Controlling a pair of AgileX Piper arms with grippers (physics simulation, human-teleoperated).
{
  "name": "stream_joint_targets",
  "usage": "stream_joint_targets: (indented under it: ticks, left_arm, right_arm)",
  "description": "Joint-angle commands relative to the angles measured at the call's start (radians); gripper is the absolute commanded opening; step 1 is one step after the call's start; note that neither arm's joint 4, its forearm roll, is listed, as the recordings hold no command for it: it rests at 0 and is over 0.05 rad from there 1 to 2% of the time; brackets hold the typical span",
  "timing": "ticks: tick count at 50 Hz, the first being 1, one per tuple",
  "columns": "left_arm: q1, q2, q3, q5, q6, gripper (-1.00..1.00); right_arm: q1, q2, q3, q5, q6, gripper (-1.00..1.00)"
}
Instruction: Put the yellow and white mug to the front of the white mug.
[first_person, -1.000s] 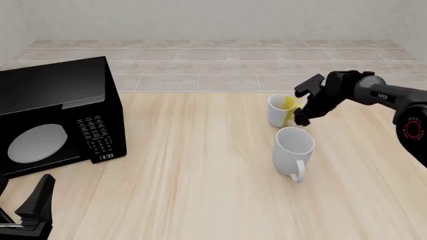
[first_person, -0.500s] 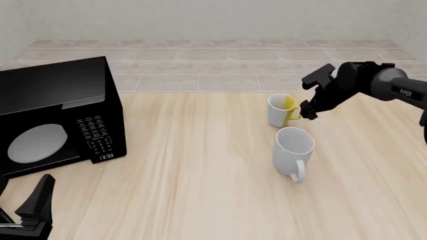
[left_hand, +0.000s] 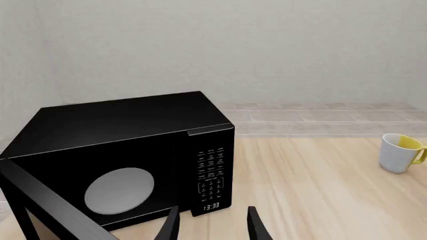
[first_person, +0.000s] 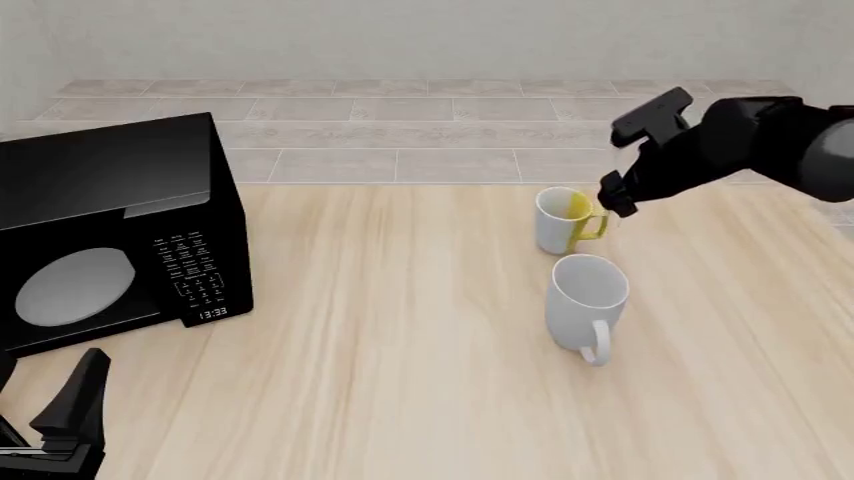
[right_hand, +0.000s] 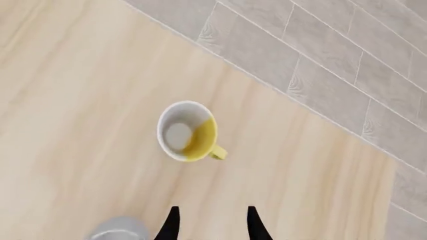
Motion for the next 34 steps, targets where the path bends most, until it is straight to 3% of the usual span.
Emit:
stream_joint_targets:
  ticks: [1,13,22,34]
  left_arm:
    - [0.000,0.000,0.000,0.000,0.000,1.00]
    - [0.000,0.000,0.000,0.000,0.000,1.00]
    - [0.000,0.000,0.000,0.000,0.000,1.00]
    - [0.000,0.000,0.000,0.000,0.000,1.00]
  right_arm:
    - [0.048,-0.163,0.118,-0.066,0.072,1.00]
    - [0.099,-0.386,0.295,-0.210,0.194,1.00]
    - [0.104,-0.559,0.418,-0.269,0.207,1.00]
    - [0.108,-0.765,0.519,-0.237,0.211,1.00]
